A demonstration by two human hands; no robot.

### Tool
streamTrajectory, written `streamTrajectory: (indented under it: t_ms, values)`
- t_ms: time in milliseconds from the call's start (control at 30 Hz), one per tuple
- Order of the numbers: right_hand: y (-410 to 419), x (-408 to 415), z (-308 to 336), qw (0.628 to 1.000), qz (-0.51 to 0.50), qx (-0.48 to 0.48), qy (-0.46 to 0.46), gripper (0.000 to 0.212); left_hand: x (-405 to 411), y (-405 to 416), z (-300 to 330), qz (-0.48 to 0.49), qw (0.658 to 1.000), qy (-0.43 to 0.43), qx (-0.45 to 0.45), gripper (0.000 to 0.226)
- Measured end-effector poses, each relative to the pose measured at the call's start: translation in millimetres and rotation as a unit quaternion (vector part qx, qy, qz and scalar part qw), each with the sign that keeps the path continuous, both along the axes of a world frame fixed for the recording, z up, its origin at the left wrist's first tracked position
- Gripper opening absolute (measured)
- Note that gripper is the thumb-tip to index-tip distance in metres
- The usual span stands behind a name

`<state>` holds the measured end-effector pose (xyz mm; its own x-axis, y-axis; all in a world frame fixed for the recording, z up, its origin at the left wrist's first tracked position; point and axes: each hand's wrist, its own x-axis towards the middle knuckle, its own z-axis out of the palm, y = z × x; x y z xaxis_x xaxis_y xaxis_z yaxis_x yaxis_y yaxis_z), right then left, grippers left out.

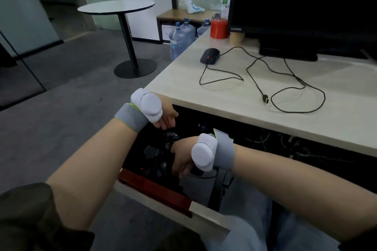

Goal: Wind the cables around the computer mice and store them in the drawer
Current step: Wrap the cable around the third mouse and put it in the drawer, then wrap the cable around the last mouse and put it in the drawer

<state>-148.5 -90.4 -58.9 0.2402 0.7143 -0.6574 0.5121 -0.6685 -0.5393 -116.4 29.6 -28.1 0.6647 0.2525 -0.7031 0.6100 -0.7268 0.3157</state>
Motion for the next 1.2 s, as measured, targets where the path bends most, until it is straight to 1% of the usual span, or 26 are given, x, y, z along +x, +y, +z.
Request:
streamTrajectory:
  t_ms: [33, 67, 100, 133, 167, 233, 267, 333, 367, 433, 533, 600, 633, 733, 800, 833, 900, 1000, 1067, 1133, 1200]
  values:
    - [-2, 9, 5, 0.998, 0.049, -0.003, -0.037, 0.033, 6, -6, 10, -0.009, 1.0, -0.009, -0.007, 0.044]
    - [-9, 11, 8, 0.999, 0.031, 0.001, 0.007, 0.033, 13, -9, 18, -0.019, 1.0, -0.021, -0.014, 0.044]
    - [-11, 20, 17, 0.996, -0.054, -0.023, 0.071, 0.031, 16, -18, 32, -0.021, 0.999, -0.039, -0.025, 0.043]
    - [-12, 31, 26, 0.992, -0.081, -0.042, 0.088, 0.029, 27, -21, 41, -0.021, 0.997, -0.063, -0.028, 0.042]
    - [-12, 35, 28, 0.999, -0.037, -0.004, 0.027, 0.026, 31, -23, 45, -0.015, 0.996, -0.079, -0.032, 0.041]
    - [-22, 57, 44, 1.0, -0.031, -0.003, -0.007, 0.022, 47, -31, 63, -0.021, 0.992, -0.122, -0.026, 0.038]
    - [-29, 66, 57, 0.996, -0.089, 0.001, 0.012, 0.018, 58, -32, 67, -0.018, 0.989, -0.148, -0.025, 0.035]
    - [-49, 94, 91, 0.987, -0.146, 0.063, -0.021, 0.011, 89, -43, 85, -0.018, 0.978, -0.206, -0.026, 0.026]
    - [-54, 101, 99, 0.982, -0.168, 0.08, -0.035, 0.01, 92, -42, 86, -0.012, 0.975, -0.22, -0.024, 0.022]
    - [-73, 129, 123, 0.965, -0.233, 0.101, -0.067, 0.013, 121, -45, 91, -0.017, 0.968, -0.252, 0.002, 0.019]
    - [-93, 160, 146, 0.933, -0.313, 0.14, -0.107, 0.029, 149, -39, 86, 0.003, 0.956, -0.285, 0.071, 0.019]
    - [-101, 179, 154, 0.906, -0.345, 0.181, -0.165, 0.029, 166, -35, 82, 0.01, 0.945, -0.303, 0.127, 0.027]
    - [-104, 190, 154, 0.889, -0.361, 0.206, -0.192, 0.028, 174, -34, 79, 0.014, 0.941, -0.308, 0.14, 0.029]
    - [-103, 220, 148, 0.836, -0.393, 0.265, -0.277, 0.024, 197, -32, 65, 0.049, 0.943, -0.298, 0.139, 0.028]
    - [-100, 239, 140, 0.815, -0.387, 0.268, -0.336, 0.024, 214, -35, 53, 0.076, 0.942, -0.29, 0.15, 0.045]
    - [-99, 246, 135, 0.814, -0.38, 0.264, -0.351, 0.027, 221, -36, 45, 0.085, 0.943, -0.278, 0.159, 0.057]
    - [-99, 258, 123, 0.826, -0.359, 0.244, -0.36, 0.037, 238, -41, 30, 0.087, 0.946, -0.247, 0.191, 0.073]
    - [-101, 270, 104, 0.86, -0.301, 0.184, -0.369, 0.05, 257, -44, 14, 0.137, 0.936, -0.232, 0.225, 0.085]
    - [-105, 275, 92, 0.876, -0.277, 0.164, -0.359, 0.051, 263, -46, 7, 0.167, 0.926, -0.242, 0.236, 0.084]
    - [-109, 279, 82, 0.885, -0.276, 0.16, -0.34, 0.049, 267, -45, 1, 0.163, 0.923, -0.243, 0.25, 0.076]
    - [-112, 281, 75, 0.891, -0.279, 0.158, -0.32, 0.047, 268, -43, 1, 0.14, 0.927, -0.234, 0.257, 0.071]
